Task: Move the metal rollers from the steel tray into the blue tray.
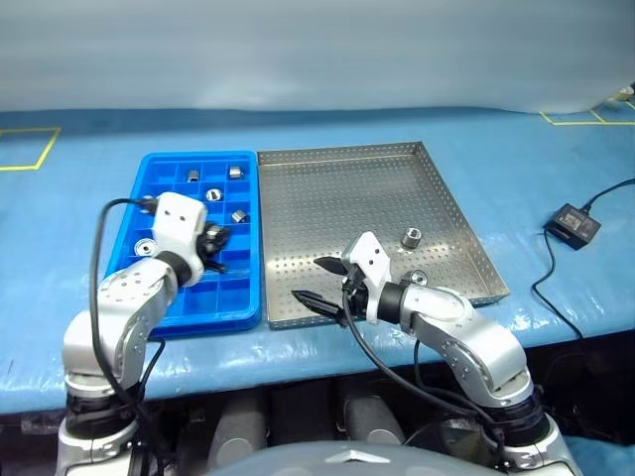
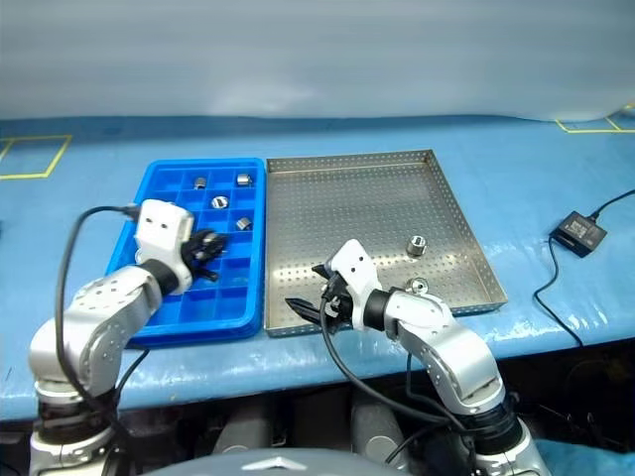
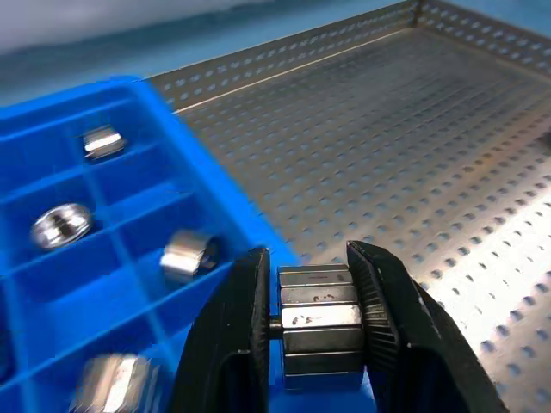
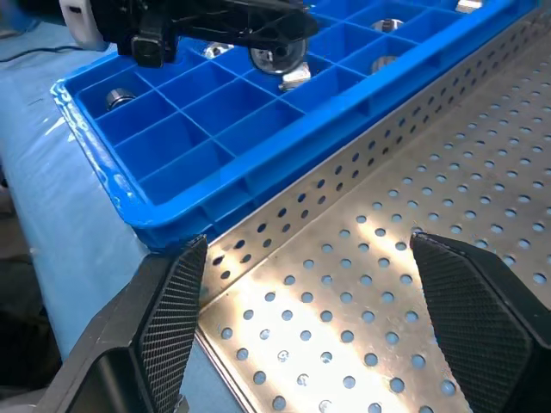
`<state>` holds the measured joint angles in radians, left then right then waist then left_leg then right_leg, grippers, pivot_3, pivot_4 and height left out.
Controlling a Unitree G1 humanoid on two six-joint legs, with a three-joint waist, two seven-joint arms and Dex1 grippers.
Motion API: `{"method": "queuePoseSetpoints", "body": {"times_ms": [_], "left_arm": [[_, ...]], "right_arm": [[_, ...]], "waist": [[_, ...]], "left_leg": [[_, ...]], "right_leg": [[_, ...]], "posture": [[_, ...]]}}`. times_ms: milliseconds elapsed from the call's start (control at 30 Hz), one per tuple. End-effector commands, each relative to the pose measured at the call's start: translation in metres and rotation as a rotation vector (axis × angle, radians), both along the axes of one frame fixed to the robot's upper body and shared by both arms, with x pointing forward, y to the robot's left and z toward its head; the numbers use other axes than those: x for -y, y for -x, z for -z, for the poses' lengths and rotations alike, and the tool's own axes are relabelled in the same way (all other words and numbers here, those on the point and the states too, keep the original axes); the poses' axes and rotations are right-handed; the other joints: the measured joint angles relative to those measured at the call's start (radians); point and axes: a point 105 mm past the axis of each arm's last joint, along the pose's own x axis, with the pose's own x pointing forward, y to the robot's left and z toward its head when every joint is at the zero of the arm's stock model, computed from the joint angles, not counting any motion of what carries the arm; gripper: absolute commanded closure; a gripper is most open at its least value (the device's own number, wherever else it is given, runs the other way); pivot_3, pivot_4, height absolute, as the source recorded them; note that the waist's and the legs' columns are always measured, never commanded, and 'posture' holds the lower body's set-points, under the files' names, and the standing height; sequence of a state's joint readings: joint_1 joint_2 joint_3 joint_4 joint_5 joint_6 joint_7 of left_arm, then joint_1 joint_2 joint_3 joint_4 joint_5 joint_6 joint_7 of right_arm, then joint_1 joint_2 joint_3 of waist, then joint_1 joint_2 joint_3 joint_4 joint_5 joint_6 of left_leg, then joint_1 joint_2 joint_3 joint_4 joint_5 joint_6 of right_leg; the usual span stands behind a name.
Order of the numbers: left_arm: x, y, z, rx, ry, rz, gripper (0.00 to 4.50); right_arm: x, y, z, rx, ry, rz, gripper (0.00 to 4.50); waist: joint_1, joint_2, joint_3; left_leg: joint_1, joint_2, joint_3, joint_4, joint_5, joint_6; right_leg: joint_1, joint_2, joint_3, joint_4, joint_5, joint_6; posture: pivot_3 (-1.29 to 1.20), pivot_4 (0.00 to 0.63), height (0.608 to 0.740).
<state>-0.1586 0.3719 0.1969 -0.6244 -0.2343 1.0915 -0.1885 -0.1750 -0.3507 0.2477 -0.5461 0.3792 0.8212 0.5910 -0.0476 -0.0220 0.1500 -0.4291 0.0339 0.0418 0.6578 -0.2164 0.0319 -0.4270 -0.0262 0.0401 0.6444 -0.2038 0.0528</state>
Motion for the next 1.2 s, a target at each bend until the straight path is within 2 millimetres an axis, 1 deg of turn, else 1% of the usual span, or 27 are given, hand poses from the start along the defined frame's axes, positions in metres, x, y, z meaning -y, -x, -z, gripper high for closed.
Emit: {"method": "queuePoseSetpoints", "body": {"times_ms": [33, 100, 200, 333, 533, 600, 633, 767, 833, 900, 933, 1000, 1033, 1067, 1133, 1200], "left_arm": [[-0.032, 0.007, -0.007, 0.057, -0.057, -0.230, 3.42], [-0.033, 0.007, -0.002, 0.045, -0.048, -0.250, 3.42], [-0.025, 0.003, 0.006, 0.024, -0.031, -0.231, 3.42], [-0.021, -0.001, 0.012, 0.001, -0.029, -0.217, 3.42], [-0.013, 0.005, 0.021, -0.051, -0.047, -0.147, 3.42], [-0.011, 0.006, 0.022, -0.058, -0.048, -0.131, 2.67], [-0.010, 0.006, 0.022, -0.058, -0.049, -0.130, 2.46], [0.006, -0.001, 0.009, 0.015, 0.052, -0.080, 1.19], [0.019, -0.005, -0.002, 0.068, 0.109, -0.019, 1.19], [0.040, -0.005, -0.017, 0.146, 0.180, 0.097, 1.19], [0.058, -0.001, -0.027, 0.192, 0.237, 0.205, 1.19], [0.090, 0.011, -0.038, 0.241, 0.309, 0.419, 1.19], [0.104, 0.018, -0.034, 0.227, 0.285, 0.511, 1.19], [0.114, 0.023, -0.027, 0.201, 0.245, 0.579, 1.19], [0.129, 0.032, -0.012, 0.149, 0.195, 0.694, 1.19], [0.141, 0.040, -0.004, 0.118, 0.200, 0.783, 1.19]], "right_arm": [[-0.001, -0.008, -0.011, 0.039, -0.029, 0.009, 0.50], [-0.002, -0.009, -0.012, 0.045, -0.024, 0.005, 0.50], [-0.005, -0.010, -0.015, 0.057, -0.028, -0.007, 0.50], [-0.004, -0.014, -0.016, 0.072, -0.017, 0.009, 0.50], [-0.002, -0.017, -0.017, 0.085, -0.009, 0.034, 0.50], [-0.001, -0.021, -0.014, 0.091, 0.014, 0.056, 0.50], [0.000, -0.023, -0.013, 0.094, 0.022, 0.070, 0.50], [0.008, -0.034, -0.014, 0.126, 0.058, 0.166, 0.50], [0.019, -0.043, -0.015, 0.162, 0.113, 0.241, 0.50], [0.031, -0.051, -0.020, 0.204, 0.163, 0.311, 0.50], [0.042, -0.057, -0.022, 0.217, 0.206, 0.371, 0.50], [0.074, -0.075, -0.024, 0.204, 0.284, 0.587, 0.50], [0.089, -0.081, -0.026, 0.189, 0.291, 0.695, 0.50], [0.100, -0.085, -0.027, 0.170, 0.284, 0.770, 0.50], [0.113, -0.088, -0.024, 0.127, 0.267, 0.878, 0.50], [0.128, -0.091, -0.017, 0.101, 0.285, 0.999, 0.50]], "waist": [[0.014, 0.000, 0.000], [0.033, -0.001, 0.000], [0.052, -0.001, 0.000], [0.060, -0.001, 0.000], [0.058, -0.001, 0.000], [0.057, -0.001, 0.000], [0.058, -0.001, 0.000], [0.061, -0.002, 0.000], [0.060, -0.002, 0.000], [0.059, -0.002, 0.000], [0.059, -0.002, 0.000], [0.057, -0.002, 0.000], [0.056, -0.002, 0.000], [0.054, -0.001, -0.001], [0.046, 0.000, -0.001], [0.036, 0.000, -0.001]], "left_leg": [[0.000, 0.000, 0.000, 0.000, 0.000, 0.000], [0.000, 0.000, 0.000, 0.001, 0.000, 0.000], [-0.001, 0.000, 0.000, 0.003, 0.000, 0.000], [-0.001, 0.000, 0.002, 0.003, 0.000, 0.000], [-0.001, 0.002, 0.003, 0.001, 0.000, 0.000], [-0.001, 0.002, 0.003, 0.001, 0.000, 0.000], [-0.001, 0.002, 0.004, 0.001, 0.000, 0.000], [-0.001, 0.002, 0.004, 0.002, 0.000, 0.000], [-0.002, 0.002, 0.004, 0.003, 0.000, 0.000], [-0.002, 0.002, 0.005, 0.003, 0.000, 0.000], [-0.002, 0.002, 0.005, 0.003, 0.000, 0.000], [-0.002, 0.002, 0.006, 0.002, -0.001, 0.001], [-0.002, 0.002, 0.006, 0.002, -0.001, 0.001], [-0.002, 0.002, 0.006, 0.002, -0.001, 0.001], [-0.002, 0.002, 0.007, 0.000, -0.001, 0.001], [-0.002, 0.002, 0.007, -0.001, -0.001, 0.001]], "right_leg": [[0.000, 0.000, 0.000, 0.000, 0.000, 0.000], [0.000, 0.000, 0.000, 0.000, 0.001, 0.000], [0.000, -0.001, -0.001, 0.000, 0.001, 0.000], [-0.001, -0.002, -0.001, 0.000, 0.003, -0.003], [-0.002, -0.001, -0.001, -0.001, 0.004, -0.006], [-0.002, 0.000, -0.001, -0.001, 0.004, -0.006], [-0.002, 0.000, -0.001, -0.001, 0.004, -0.006], [-0.002, -0.001, -0.001, -0.001, 0.004, -0.006], [-0.002, -0.001, -0.001, -0.001, 0.004, -0.005], [-0.002, -0.002, -0.001, -0.001, 0.004, -0.005], [-0.002, -0.002, 0.000, -0.001, 0.005, -0.007], [-0.003, -0.002, 0.000, -0.001, 0.005, -0.007], [-0.003, -0.002, 0.000, -0.001, 0.005, -0.007], [-0.003, -0.002, 0.000, -0.001, 0.005, -0.007], [-0.003, -0.002, 0.001, -0.001, 0.005, -0.009], [-0.004, -0.001, 0.002, -0.001, 0.005, -0.009]], "posture": [[0.05, 0.150, 0.740], [0.06, 0.150, 0.740], [0.07, 0.150, 0.740], [0.06, 0.150, 0.740], [0.06, 0.150, 0.740], [0.05, 0.150, 0.740], [0.05, 0.150, 0.740], [0.04, 0.150, 0.740], [0.03, 0.150, 0.740], [0.01, 0.150, 0.740], [0.01, 0.150, 0.740], [0.01, 0.150, 0.740], [0.01, 0.150, 0.740], [0.00, 0.150, 0.740], [-0.01, 0.150, 0.740], [-0.01, 0.150, 0.740]]}}
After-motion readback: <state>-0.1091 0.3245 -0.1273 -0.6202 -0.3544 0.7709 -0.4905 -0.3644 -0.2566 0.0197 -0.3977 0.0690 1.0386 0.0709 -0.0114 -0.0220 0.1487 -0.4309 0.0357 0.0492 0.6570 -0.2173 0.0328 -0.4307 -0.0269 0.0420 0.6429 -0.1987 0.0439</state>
